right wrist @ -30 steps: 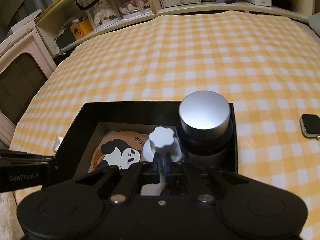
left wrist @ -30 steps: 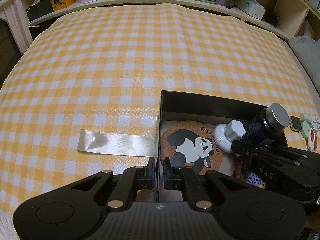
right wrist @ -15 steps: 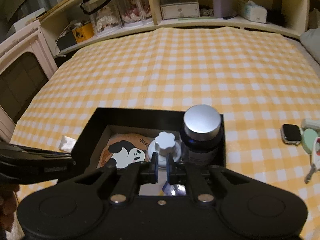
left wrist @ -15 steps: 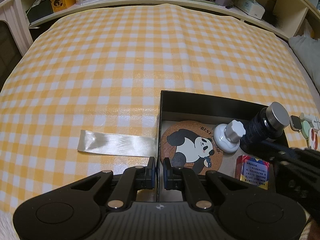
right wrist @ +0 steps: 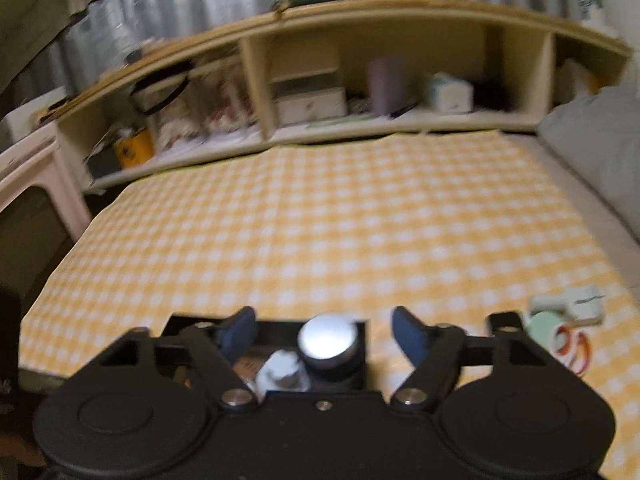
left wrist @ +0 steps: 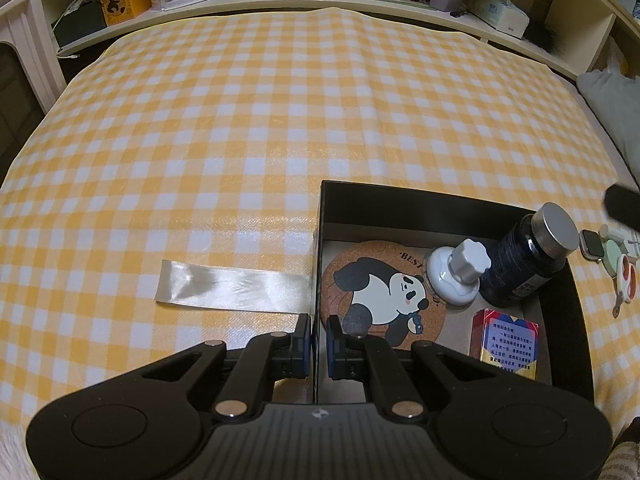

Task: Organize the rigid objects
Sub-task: 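Open the right tool and withdraw it from the box, then move the right tool over the red-handled scissors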

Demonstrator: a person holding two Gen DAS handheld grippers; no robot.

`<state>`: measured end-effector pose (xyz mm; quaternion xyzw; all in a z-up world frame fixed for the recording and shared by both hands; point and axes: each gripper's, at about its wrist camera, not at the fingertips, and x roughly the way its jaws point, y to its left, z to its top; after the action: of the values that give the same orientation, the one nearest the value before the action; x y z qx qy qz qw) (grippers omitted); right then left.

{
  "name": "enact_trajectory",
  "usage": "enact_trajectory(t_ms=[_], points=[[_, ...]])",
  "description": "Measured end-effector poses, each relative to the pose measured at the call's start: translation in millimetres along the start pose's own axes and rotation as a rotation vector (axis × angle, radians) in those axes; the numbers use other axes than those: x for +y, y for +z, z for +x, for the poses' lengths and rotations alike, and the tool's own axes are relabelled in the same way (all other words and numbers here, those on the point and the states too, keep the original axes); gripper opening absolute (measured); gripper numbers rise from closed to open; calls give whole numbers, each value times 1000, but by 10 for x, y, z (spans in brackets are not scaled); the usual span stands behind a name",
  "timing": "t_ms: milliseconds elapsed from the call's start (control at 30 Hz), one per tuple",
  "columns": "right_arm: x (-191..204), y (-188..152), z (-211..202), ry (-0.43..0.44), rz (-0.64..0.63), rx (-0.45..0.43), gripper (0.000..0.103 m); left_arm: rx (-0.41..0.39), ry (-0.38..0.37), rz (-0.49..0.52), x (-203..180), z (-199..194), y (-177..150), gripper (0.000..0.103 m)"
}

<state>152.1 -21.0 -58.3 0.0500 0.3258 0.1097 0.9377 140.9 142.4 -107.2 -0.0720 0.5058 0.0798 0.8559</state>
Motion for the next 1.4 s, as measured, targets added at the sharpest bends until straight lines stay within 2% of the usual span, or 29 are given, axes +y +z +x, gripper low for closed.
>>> enact_trajectory(t_ms=[67, 100, 167, 367, 500, 667, 700, 767, 833, 867, 933, 1000, 1100, 1233, 1400], points=[[-77, 27, -6, -42, 15, -25, 93, 0, 0, 0, -1, 0, 0, 8], [-128, 32, -3, -74, 26, -43, 103, -1, 0, 0, -2, 2, -4, 8], [-225, 31, 11, -136, 38, -77, 103, -1, 0, 0, -1, -1, 1, 8], [-656, -16, 158, -292, 84, -83, 103, 0, 0, 1, -4, 9, -4, 8], [-1013, -49, 302, -329, 157, -46, 103, 0, -1, 0, -6, 7, -1, 8], [-1402, 99, 474, -338, 205, 70, 102, 3, -2, -1, -6, 5, 4, 8], [-1477, 130, 471, -344, 202, 81, 101, 5, -3, -4, -3, 8, 1, 8], [-1631, 185, 480, -354, 201, 106, 89, 5, -4, -1, -2, -3, 5, 8], [-1816, 235, 501, -346, 236, 144, 68, 5, -3, -1, -2, -4, 9, 8], [-1901, 242, 503, -340, 257, 165, 62, 5, -3, -1, -2, -3, 8, 8], [-2112, 243, 517, -320, 313, 216, 37, 5, -3, -2, -3, -4, 10, 8], [-2236, 226, 531, -314, 337, 255, 29, 5, -3, -2, -4, -3, 10, 8], [-2314, 144, 555, -292, 327, 294, 28, 5, -2, -1, -4, -4, 9, 8], [-2344, -35, 638, -212, 410, 329, 26, 4, -3, -2, -2, -9, 9, 8], [-2294, -187, 716, -236, 443, 343, 23, 5, -4, -1, 2, -6, 12, 8]])
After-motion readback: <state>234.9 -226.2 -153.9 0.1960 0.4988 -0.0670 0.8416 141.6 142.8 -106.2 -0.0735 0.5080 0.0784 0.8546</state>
